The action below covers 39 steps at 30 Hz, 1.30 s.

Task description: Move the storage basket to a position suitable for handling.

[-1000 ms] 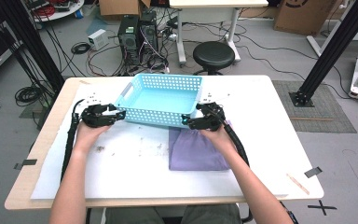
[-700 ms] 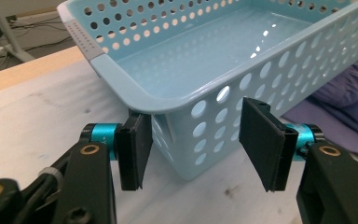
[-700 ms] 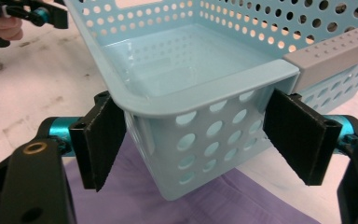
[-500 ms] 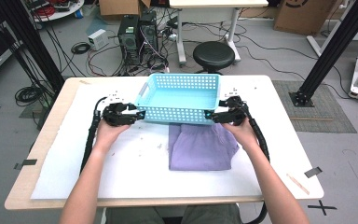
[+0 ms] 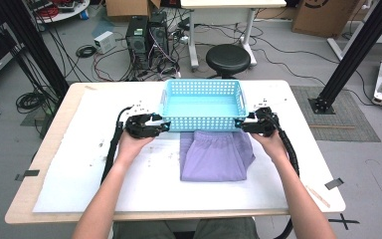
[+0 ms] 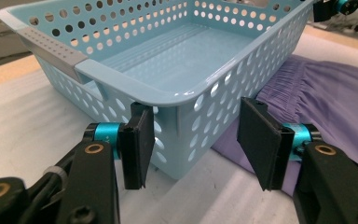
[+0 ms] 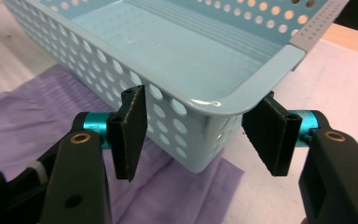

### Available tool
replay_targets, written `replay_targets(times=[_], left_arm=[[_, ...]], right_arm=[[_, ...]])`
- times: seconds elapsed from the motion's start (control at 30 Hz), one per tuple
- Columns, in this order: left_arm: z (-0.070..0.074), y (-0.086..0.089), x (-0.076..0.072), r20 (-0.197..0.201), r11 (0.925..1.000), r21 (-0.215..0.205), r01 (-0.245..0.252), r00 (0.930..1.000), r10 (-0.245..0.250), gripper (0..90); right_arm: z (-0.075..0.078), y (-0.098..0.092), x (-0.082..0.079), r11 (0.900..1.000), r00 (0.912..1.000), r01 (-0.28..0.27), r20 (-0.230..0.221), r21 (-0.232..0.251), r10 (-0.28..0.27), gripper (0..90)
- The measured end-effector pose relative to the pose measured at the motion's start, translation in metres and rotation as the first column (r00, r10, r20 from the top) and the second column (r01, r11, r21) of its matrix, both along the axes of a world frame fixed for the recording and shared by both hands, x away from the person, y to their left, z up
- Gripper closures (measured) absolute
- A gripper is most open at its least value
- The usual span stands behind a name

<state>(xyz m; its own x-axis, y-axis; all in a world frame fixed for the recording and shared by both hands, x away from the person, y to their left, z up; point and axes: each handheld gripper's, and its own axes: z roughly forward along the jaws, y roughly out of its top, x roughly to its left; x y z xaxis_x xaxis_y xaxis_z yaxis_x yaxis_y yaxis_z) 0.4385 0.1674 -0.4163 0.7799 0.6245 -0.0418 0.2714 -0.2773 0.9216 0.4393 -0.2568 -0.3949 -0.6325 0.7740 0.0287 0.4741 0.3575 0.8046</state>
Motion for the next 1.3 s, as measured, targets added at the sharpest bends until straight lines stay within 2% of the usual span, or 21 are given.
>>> replay_targets(times=[0.07, 0.17, 0.37, 0.67, 0.97, 1.03, 1.13, 1.2, 1.3], left_arm=[[0.002, -0.003, 0.000, 0.007, 0.9996, 0.025, -0.015, 0.9999, 0.015, 43.0], [0.003, -0.006, -0.001, 0.001, 0.9990, 0.027, -0.037, 0.9993, 0.037, 40.1], [0.007, -0.012, -0.002, -0.008, 0.9993, 0.008, -0.036, 0.9993, 0.036, 40.4], [0.005, -0.030, -0.004, -0.012, 0.9996, 0.004, -0.028, 0.9995, 0.028, 40.2], [0.002, -0.043, -0.005, -0.012, 0.9996, 0.011, -0.026, 0.9996, 0.026, 40.3], [0.001, -0.046, -0.007, 0.004, 0.9989, 0.036, -0.031, 0.9995, 0.030, 40.3], [0.000, -0.046, -0.007, 0.008, 0.9991, 0.026, -0.034, 0.9994, 0.033, 39.8], [-0.002, -0.046, -0.009, 0.011, 0.9982, 0.039, -0.046, 0.9989, 0.045, 39.1], [-0.002, -0.047, -0.012, 0.012, 0.9957, 0.066, -0.065, 0.9979, 0.064, 34.1]], right_arm=[[-0.001, 0.001, -0.001, 1.000, 1.0000, 0.008, 0.002, -0.017, -0.008, 43.5], [0.000, 0.002, -0.001, 1.000, 0.9997, 0.016, 0.020, -0.026, -0.015, 44.6], [0.002, -0.002, -0.002, 0.999, 0.9994, 0.030, 0.018, -0.014, -0.030, 45.1], [0.002, -0.019, -0.001, 0.999, 0.9986, 0.052, 0.001, -0.008, -0.052, 45.0], [-0.002, -0.028, -0.005, 0.994, 0.9952, 0.096, 0.023, -0.042, -0.095, 47.1], [-0.003, -0.028, -0.006, 0.993, 0.9939, 0.108, 0.025, -0.042, -0.107, 46.2], [-0.005, -0.028, -0.007, 0.993, 0.9932, 0.114, 0.029, -0.042, -0.113, 45.9], [-0.006, -0.027, -0.009, 0.990, 0.9912, 0.129, 0.035, -0.050, -0.128, 40.0], [-0.009, -0.026, -0.011, 0.986, 0.9873, 0.157, 0.033, -0.063, -0.155, 35.8]])
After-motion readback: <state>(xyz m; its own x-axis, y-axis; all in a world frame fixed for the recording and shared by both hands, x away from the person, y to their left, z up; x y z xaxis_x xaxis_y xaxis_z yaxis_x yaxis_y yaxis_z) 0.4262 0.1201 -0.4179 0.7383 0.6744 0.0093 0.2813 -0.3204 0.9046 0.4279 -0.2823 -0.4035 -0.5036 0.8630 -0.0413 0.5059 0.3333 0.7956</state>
